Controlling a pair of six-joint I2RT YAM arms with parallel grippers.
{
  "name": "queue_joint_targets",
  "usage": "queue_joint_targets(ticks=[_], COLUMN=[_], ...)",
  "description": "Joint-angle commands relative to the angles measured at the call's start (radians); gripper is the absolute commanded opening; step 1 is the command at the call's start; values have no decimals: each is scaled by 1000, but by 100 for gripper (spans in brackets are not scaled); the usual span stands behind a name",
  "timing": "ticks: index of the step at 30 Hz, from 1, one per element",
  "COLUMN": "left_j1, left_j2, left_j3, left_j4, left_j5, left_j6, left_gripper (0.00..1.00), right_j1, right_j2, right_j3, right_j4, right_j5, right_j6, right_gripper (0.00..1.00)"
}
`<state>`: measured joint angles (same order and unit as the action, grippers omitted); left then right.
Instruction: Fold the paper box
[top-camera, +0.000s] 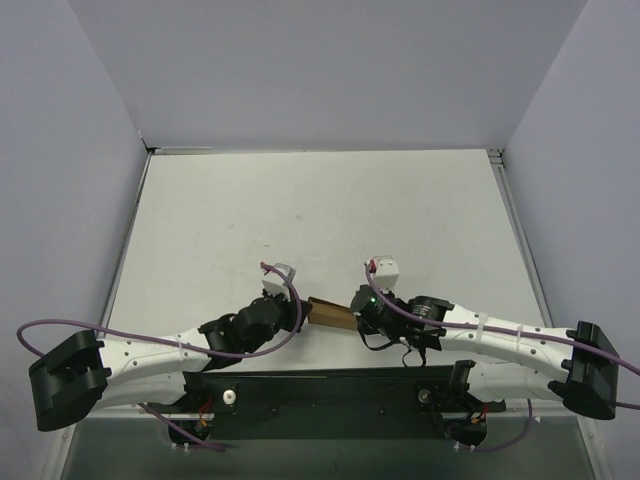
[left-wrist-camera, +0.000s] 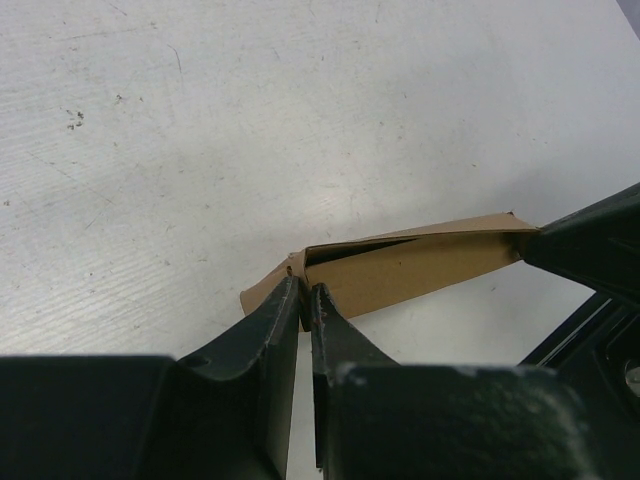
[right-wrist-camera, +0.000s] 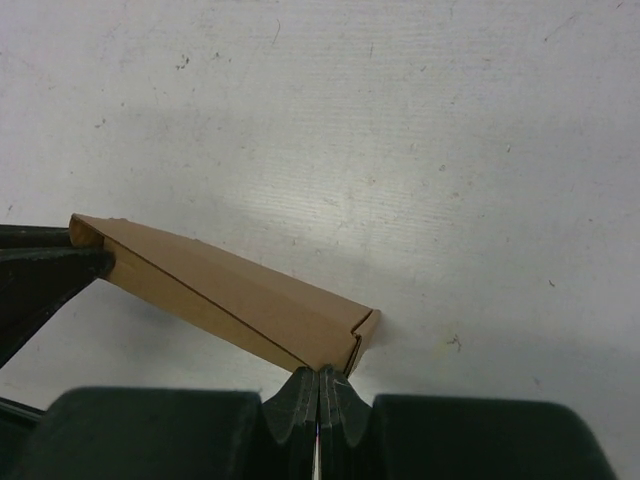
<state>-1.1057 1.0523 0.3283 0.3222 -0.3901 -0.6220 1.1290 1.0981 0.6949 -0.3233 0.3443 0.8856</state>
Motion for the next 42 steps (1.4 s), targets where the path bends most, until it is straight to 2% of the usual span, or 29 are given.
queue_joint_targets(ticks=[1,12,15,16,19,23,24,25,26,31,34,42], left_j1=[-25,-25,-23,-23,-22,-19,-19,-19,-16,-6,7,37], left_j2=[23,-3,-20,-23,-21,-14,-12,-11,-11,0,5,-1], left_j3=[12,12,14,17,31,32,32,32,32,40,49,54], left_j4=[-98,-97,-104,-107,-123,-124,-123,-124,-124,-126,-130,-150], left_j5=[76,71,71,73,79,96,99,100,103,123,140,175], left_j6=[-22,24,48,54,68,65,64,62,62,64,65,59], left_gripper=[18,18,18,18,18,18,18,18,18,18,18,18], right_j1=[58,72,74,74,81,86,87,97,101,172,204,281], right_j2=[60,19,-21,-30,-67,-106,-103,-98,-78,-1,46,163], right_j3=[3,20,64,74,98,115,127,129,129,95,72,63], right_j4=[-154,-184,-189,-194,-201,-197,-189,-181,-169,-37,42,108], right_j5=[-62,-34,-25,-28,-13,35,42,53,59,156,154,223], right_j6=[-1,3,-46,-68,-170,-307,-382,-419,-462,-679,-769,-838], right_gripper=[0,0,14,23,40,51,64,82,84,91,92,92])
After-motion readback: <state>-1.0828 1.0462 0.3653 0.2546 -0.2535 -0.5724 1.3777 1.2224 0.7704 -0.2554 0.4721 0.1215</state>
